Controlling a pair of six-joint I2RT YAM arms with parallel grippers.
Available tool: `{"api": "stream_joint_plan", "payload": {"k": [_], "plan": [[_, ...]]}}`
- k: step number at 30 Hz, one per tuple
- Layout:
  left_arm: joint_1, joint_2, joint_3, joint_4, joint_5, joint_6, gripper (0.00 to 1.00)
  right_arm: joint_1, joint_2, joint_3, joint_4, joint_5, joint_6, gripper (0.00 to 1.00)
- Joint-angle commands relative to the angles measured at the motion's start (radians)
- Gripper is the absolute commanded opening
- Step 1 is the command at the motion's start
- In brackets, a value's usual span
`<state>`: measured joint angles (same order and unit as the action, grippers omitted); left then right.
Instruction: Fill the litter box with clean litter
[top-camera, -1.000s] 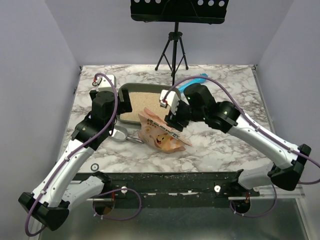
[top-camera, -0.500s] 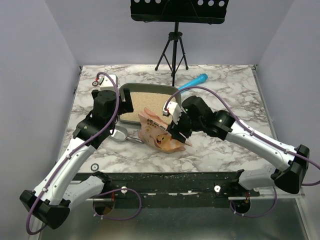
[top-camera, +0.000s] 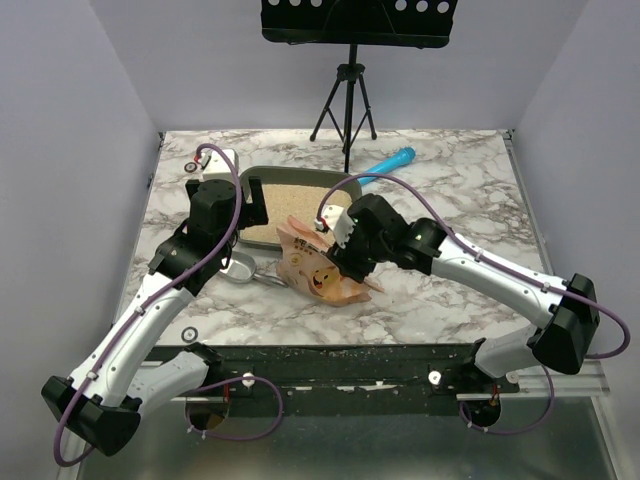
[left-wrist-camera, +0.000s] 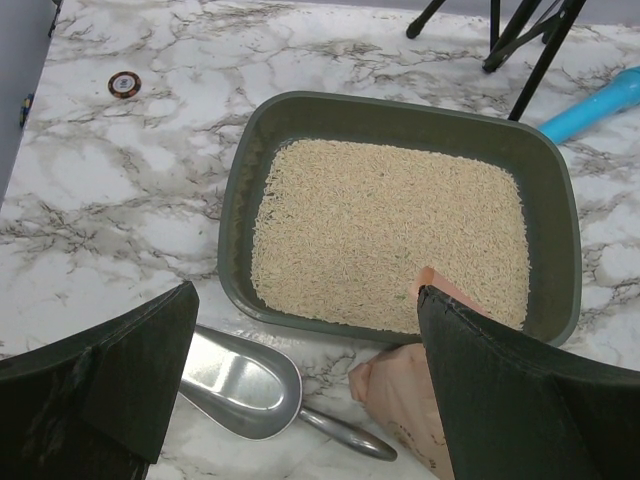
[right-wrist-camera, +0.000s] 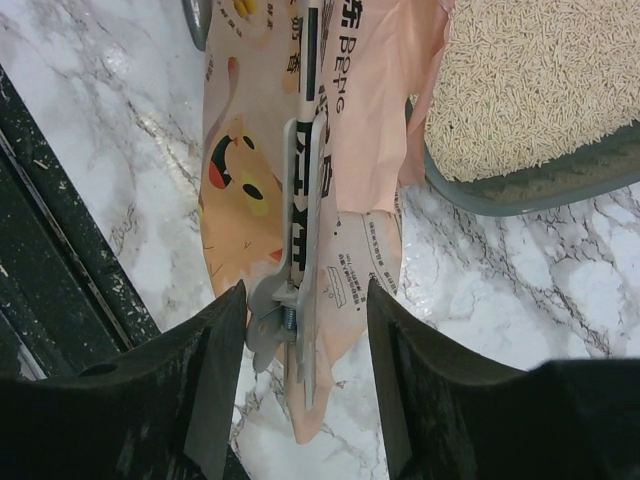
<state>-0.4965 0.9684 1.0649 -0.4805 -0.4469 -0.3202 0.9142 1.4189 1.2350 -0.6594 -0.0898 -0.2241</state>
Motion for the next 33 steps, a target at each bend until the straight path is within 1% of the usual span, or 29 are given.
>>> {"api": "stream_joint_plan", "payload": {"k": [1, 5, 6, 7, 8, 9, 10, 17, 21, 26, 30, 31, 33], "plan": [[0.01, 0.004, -0.008, 0.013, 0.019, -0.006, 0.99, 0.0, 0.02, -0.011, -0.008, 0.042, 0.008, 0.56], [0.012, 0.007, -0.006, 0.013, 0.022, -0.006, 0.99, 0.0, 0.02, -0.014, -0.02, 0.051, 0.009, 0.49], [0.013, 0.01, -0.005, 0.011, 0.022, -0.008, 0.99, 0.002, 0.02, -0.012, -0.029, 0.053, 0.009, 0.44], [0.013, 0.01, -0.005, 0.013, 0.024, -0.008, 0.99, 0.002, 0.02, -0.011, -0.034, 0.058, 0.009, 0.34], [0.013, 0.01, -0.006, 0.013, 0.024, -0.008, 0.99, 0.002, 0.018, -0.011, -0.042, 0.068, 0.011, 0.19], [0.015, 0.01, -0.005, 0.011, 0.024, -0.008, 0.99, 0.0, 0.014, -0.011, -0.042, 0.082, 0.015, 0.05], [0.015, 0.01, -0.006, 0.013, 0.024, -0.008, 0.99, 0.002, 0.011, -0.012, -0.045, 0.087, 0.019, 0.01], [0.018, 0.012, -0.005, 0.011, 0.03, -0.011, 0.99, 0.002, -0.07, 0.02, -0.1, 0.202, 0.063, 0.01], [0.018, 0.012, -0.005, 0.011, 0.033, -0.011, 0.99, 0.002, -0.13, 0.058, -0.137, 0.358, 0.103, 0.01], [0.019, 0.016, -0.006, 0.011, 0.028, -0.011, 0.99, -0.014, -0.172, 0.096, -0.157, 0.496, 0.156, 0.01], [0.019, 0.016, -0.008, 0.013, 0.028, -0.01, 0.99, -0.13, -0.126, 0.116, -0.164, 0.542, 0.18, 0.01], [0.019, 0.018, -0.009, 0.014, 0.024, -0.008, 0.99, -0.193, -0.109, 0.127, -0.163, 0.541, 0.189, 0.01], [0.019, 0.023, -0.01, 0.011, 0.011, -0.008, 0.99, -0.28, -0.072, 0.124, -0.131, 0.519, 0.204, 0.01]]}}
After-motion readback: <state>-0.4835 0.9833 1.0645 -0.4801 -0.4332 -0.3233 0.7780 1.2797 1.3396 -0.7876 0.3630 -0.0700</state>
